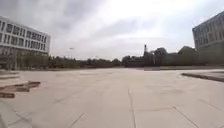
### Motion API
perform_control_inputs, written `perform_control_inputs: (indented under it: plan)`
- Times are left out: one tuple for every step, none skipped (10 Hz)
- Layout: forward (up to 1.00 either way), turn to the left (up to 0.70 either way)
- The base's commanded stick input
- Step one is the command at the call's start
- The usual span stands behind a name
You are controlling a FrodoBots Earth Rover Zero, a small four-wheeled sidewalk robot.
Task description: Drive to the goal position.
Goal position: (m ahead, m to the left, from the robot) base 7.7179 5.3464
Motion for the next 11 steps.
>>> perform_control_inputs:
  plan:
    - [0.70,0.00]
    - [0.70,0.00]
    - [0.70,0.00]
    - [0.70,0.00]
    - [0.70,0.00]
    - [0.70,0.00]
    - [0.70,0.00]
    - [0.70,0.00]
    - [0.70,0.00]
    - [0.70,0.00]
    - [0.70,0.00]
